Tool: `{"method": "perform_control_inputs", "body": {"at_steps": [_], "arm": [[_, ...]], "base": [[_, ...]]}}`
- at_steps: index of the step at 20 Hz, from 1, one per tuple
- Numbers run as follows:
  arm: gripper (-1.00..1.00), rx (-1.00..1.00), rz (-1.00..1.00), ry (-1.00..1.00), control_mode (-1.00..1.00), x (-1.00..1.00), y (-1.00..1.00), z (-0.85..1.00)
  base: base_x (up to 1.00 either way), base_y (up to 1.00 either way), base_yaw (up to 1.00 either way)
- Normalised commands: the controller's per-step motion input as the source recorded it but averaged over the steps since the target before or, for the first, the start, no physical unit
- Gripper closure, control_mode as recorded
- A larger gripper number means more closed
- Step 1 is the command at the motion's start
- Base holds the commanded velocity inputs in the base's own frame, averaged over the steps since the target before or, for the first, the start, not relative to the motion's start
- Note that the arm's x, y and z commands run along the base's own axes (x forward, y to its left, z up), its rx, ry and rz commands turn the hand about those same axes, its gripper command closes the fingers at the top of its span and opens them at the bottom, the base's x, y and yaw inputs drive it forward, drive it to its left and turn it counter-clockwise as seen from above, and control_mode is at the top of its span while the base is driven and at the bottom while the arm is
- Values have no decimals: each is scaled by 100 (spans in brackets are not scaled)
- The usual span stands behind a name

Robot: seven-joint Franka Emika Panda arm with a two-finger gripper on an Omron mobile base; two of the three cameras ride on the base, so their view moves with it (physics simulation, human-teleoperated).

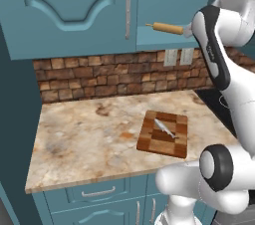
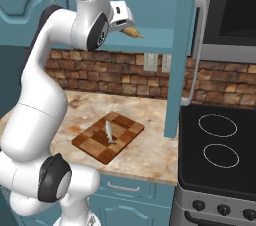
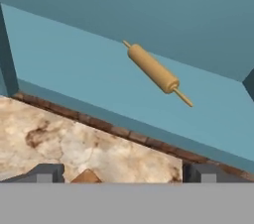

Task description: Open the cabinet, retrieve the rolling pin, and place it next to the meat on the cutting board to prepare for tenderizing.

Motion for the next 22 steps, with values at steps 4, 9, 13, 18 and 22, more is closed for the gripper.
{"method": "perform_control_inputs", "body": {"at_steps": [4, 9, 13, 18, 22], "arm": [[-100, 2, 7, 1, -100, 45, 0, -1], [-100, 2, 6, 3, -100, 53, 0, 0], [-100, 1, 5, 5, -100, 48, 0, -1], [-100, 0, 3, 5, -100, 41, -4, -4], [-100, 0, 4, 3, -100, 31, -8, -11]], "base": [[0, 0, 0], [0, 0, 0], [0, 0, 0], [0, 0, 0], [0, 0, 0]]}}
